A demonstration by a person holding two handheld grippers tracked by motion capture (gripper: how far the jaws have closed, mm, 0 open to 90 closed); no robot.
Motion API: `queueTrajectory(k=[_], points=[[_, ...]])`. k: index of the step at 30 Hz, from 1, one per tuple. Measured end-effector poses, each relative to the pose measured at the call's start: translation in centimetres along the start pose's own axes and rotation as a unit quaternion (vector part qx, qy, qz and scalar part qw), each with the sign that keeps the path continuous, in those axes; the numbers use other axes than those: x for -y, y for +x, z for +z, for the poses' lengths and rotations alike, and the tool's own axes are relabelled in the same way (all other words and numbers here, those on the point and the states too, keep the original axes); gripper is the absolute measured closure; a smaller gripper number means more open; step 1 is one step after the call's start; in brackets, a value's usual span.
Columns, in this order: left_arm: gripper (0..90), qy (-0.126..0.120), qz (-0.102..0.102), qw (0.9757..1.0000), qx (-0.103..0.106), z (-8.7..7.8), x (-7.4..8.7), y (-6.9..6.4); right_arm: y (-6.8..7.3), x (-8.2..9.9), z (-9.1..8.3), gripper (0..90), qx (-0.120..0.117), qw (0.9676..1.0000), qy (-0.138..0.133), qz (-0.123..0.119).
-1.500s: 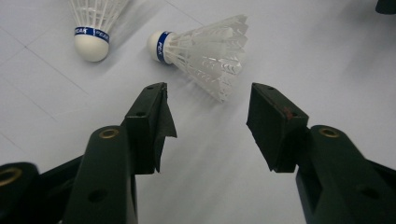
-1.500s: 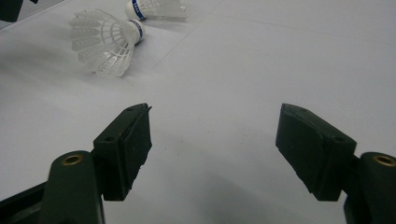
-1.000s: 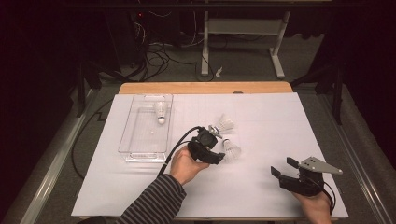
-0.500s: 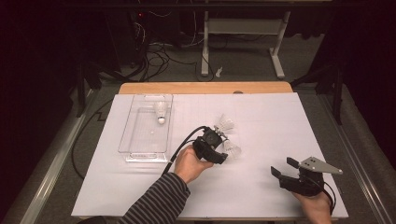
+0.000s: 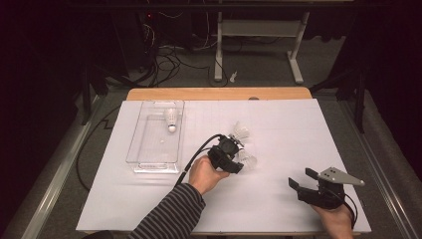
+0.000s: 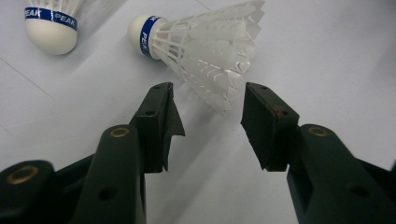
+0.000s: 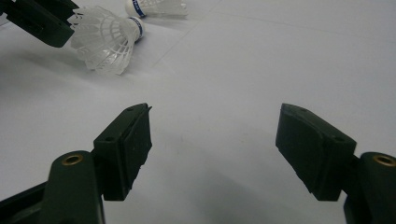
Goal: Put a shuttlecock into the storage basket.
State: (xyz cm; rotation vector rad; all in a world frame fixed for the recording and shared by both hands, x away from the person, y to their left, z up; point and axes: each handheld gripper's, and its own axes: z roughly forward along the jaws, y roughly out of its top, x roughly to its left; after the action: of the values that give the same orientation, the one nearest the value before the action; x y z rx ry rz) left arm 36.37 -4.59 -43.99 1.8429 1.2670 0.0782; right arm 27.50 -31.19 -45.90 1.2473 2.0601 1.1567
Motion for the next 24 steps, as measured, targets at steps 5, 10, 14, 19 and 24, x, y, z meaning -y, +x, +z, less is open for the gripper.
queueTrajectory(k=[5, 10, 14, 19, 24], points=[[56.3, 0.003, -0.005, 1.0000, -0.002, 0.38, -0.07, 0.06, -0.04, 0.01, -0.02, 27.4, 0.000, 1.0000, -0.001, -0.001], [59.1, 0.005, -0.013, 0.9999, -0.002, 0.57, -0.14, 0.15, -0.01, 0.01, -0.01, 27.5, -0.001, 1.0000, 0.000, 0.000], [61.8, 0.008, -0.013, 0.9999, -0.002, 0.67, -0.15, 0.26, -0.03, 0.00, -0.01, 27.4, -0.001, 1.0000, -0.001, -0.001], [65.0, 0.008, -0.018, 0.9998, -0.003, 0.74, -0.20, 0.38, 0.00, 0.00, -0.01, 27.4, -0.001, 1.0000, 0.000, 0.000], [68.5, 0.011, -0.023, 0.9997, -0.003, 0.79, -0.21, 0.50, -0.04, 0.00, -0.01, 27.4, -0.002, 1.0000, -0.001, -0.001]])
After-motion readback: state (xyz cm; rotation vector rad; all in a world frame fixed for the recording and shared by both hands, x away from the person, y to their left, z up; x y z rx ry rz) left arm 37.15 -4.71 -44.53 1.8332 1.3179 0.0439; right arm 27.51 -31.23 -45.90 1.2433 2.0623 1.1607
